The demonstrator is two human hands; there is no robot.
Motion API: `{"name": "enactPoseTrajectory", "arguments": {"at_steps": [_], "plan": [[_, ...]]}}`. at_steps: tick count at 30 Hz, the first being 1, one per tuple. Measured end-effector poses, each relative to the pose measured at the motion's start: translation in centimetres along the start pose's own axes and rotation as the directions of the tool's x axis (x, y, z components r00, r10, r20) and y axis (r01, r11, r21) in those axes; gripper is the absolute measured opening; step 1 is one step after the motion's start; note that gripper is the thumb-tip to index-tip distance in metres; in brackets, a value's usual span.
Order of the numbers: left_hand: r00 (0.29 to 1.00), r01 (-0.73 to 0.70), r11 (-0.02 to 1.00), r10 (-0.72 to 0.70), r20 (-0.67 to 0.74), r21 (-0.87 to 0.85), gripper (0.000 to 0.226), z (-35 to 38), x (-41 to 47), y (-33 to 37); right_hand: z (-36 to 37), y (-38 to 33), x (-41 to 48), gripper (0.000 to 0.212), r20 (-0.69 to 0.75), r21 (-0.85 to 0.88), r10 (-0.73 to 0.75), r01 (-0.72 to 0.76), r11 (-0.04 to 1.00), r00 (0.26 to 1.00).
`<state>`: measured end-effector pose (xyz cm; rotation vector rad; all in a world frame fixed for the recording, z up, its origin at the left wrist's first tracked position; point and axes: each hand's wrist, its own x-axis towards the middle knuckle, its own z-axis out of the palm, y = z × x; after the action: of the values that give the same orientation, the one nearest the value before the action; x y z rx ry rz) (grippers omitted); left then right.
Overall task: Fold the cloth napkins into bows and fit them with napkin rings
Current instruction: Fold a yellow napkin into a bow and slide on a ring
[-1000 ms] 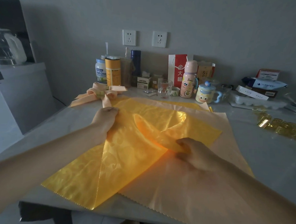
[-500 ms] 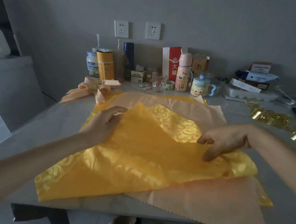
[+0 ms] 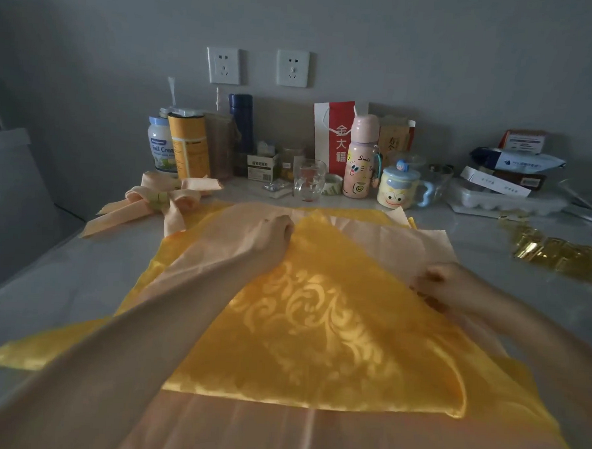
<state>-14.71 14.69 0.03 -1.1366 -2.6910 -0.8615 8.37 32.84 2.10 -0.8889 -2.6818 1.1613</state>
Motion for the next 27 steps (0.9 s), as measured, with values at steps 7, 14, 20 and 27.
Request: {"name": "enactPoseTrajectory", "arguments": {"at_steps": [7, 14, 20, 27], "plan": [[0.941, 0.285, 0.947, -0.306, 0.147, 0.148, 0.061, 3.2, 3.9, 0.1, -1.8, 1.2, -0.9, 0.071, 0.314, 0.149, 0.049, -0.100, 0.984, 0.948], [0.912, 0.316, 0.934, -0.348, 0.217, 0.169, 0.047, 1.1, 5.1, -1.8, -2.0, 1.3, -2.1, 0.038, 0.465, 0.651, -0.126, -0.242, 0.720, 0.876], [0.921, 0.378, 0.875, -0.388, -0.031, 0.302, 0.033, 0.6, 3.5, -4.6, -2.6, 1.5, -2.8, 0.036, 0.624, 0.205, -0.116, -0.018, 0.979, 0.773], [0.941, 0.321, 0.902, -0.271, -0.201, 0.288, 0.034, 1.5, 1.7, -5.0, -3.4, 1.7, -4.9, 0.014, 0.501, 0.153, -0.069, -0.009, 0.988, 0.863]]}}
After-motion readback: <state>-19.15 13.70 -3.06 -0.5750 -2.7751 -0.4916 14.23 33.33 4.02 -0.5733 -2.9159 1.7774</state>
